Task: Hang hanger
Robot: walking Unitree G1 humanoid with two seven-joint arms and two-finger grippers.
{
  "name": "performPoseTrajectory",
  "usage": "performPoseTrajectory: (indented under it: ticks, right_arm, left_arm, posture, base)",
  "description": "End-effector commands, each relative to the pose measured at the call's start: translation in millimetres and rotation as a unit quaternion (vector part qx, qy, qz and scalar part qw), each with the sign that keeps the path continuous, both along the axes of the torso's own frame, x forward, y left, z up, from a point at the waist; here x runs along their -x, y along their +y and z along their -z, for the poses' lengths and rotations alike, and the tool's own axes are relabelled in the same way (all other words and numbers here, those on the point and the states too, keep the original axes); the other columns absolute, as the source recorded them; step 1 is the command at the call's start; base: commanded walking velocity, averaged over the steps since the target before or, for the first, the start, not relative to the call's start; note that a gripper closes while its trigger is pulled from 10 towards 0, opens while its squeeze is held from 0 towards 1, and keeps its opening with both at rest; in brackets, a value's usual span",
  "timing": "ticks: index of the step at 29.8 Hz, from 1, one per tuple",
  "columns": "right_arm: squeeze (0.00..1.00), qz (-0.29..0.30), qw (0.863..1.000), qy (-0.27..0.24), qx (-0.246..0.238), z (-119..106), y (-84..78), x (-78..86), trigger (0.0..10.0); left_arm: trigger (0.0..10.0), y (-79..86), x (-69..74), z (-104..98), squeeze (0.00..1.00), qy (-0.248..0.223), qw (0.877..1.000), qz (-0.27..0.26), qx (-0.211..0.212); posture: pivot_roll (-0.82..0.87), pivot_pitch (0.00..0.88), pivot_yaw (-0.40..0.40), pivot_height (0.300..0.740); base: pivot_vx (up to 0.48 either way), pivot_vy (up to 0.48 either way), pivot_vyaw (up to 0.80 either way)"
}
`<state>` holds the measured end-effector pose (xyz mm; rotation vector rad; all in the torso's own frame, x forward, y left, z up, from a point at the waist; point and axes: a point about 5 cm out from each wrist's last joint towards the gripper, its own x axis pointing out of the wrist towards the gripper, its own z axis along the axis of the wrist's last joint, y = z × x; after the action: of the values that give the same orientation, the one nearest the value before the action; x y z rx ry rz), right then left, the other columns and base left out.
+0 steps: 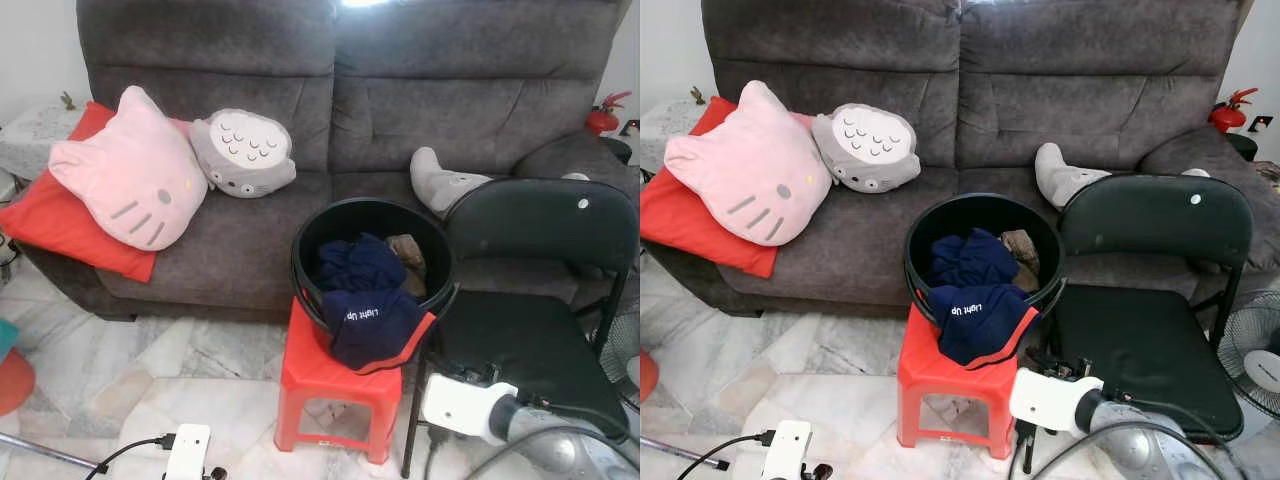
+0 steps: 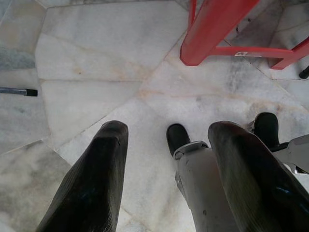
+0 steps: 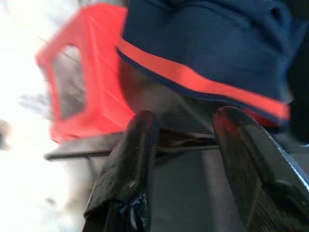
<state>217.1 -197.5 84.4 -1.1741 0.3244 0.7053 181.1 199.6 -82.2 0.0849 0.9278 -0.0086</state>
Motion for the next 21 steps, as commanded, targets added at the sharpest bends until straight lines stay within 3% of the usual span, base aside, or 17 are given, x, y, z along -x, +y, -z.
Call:
performPoseTrajectory:
  ticks: [1, 9, 21]
  right_arm:
    - [0.00, -0.022, 0.999, -0.044, 0.012, -10, 5.4, -4.9, 10.0]
    - [0.00, -0.055, 0.987, -0.123, 0.090, -18, -8.3, -14.9, 10.0]
    - [0.00, -0.082, 0.983, -0.114, 0.117, -2, -16.6, -13.6, 10.0]
  left_arm:
    - [10.0, 1.1, 2.3, 1, 0.00, 0.009, 1.000, 0.007, -0.008]
    - [10.0, 1.0, 2.2, 1, 0.00, 0.009, 1.000, 0.005, -0.008]
    - [10.0, 0.8, 2.1, 1, 0.00, 0.009, 1.000, 0.005, -0.007]
  posture:
    - [-0.08, 0.003, 0.007, 0.740]
    - [-0.08, 0.007, 0.004, 0.740]
    - [-0.09, 0.006, 0.006, 0.740]
  base:
    - [0.000, 0.000, 0.00]
    - [0.000, 0.000, 0.00]
    - [0.000, 0.000, 0.00]
